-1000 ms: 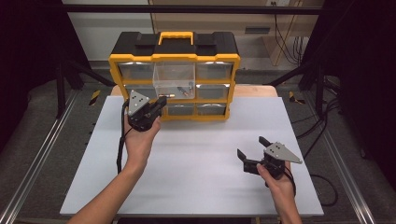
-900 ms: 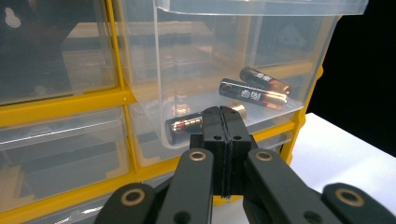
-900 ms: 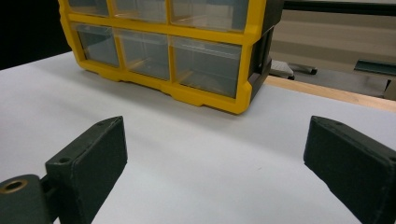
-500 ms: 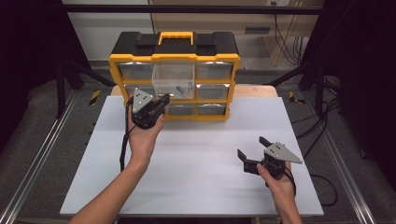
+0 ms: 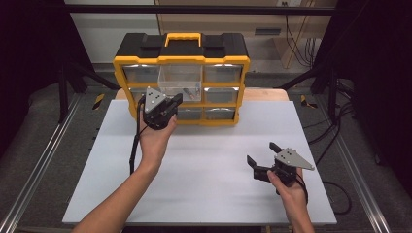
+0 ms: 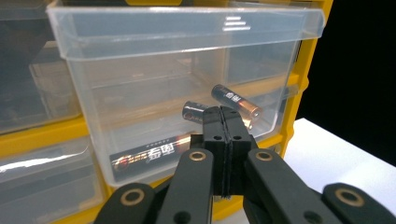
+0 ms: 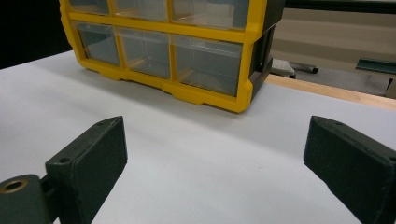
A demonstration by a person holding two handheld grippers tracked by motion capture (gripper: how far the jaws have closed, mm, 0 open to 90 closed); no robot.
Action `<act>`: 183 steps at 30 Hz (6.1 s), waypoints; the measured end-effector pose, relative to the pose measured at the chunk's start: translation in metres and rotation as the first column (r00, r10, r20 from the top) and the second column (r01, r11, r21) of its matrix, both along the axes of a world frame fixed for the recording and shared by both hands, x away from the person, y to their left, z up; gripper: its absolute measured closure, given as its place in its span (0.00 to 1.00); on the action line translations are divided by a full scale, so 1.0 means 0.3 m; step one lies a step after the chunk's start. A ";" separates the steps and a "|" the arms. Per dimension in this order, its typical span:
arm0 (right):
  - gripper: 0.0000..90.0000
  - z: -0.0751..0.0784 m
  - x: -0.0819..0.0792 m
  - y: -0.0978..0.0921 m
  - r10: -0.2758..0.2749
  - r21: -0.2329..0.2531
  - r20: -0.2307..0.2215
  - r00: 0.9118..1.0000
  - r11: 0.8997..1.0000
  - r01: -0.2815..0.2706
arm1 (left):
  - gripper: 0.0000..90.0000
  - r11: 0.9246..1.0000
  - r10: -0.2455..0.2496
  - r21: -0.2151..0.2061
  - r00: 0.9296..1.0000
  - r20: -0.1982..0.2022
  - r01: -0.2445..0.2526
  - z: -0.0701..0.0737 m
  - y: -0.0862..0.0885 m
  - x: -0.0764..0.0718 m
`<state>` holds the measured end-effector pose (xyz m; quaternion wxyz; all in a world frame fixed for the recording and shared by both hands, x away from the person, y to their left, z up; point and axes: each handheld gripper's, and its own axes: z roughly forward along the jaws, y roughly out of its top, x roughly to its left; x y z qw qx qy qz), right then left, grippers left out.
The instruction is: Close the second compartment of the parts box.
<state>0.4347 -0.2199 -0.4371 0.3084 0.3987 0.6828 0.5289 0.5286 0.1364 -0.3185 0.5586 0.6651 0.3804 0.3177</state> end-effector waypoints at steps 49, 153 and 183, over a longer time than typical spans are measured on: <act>0.07 -0.011 0.009 0.011 0.010 -0.003 -0.003 1.000 1.000 -0.010 | 1.00 1.000 0.014 0.002 1.000 -0.002 -0.014 -0.001 0.039 0.062; 0.07 -0.015 0.006 0.003 0.000 -0.018 -0.015 1.000 1.000 0.000 | 1.00 0.999 0.035 0.012 0.998 0.055 -0.036 0.024 0.079 0.145; 0.06 -0.002 -0.009 0.010 -0.006 -0.012 0.006 1.000 1.000 0.006 | 0.04 0.999 -0.039 -0.025 0.987 0.153 0.044 -0.155 0.334 -0.167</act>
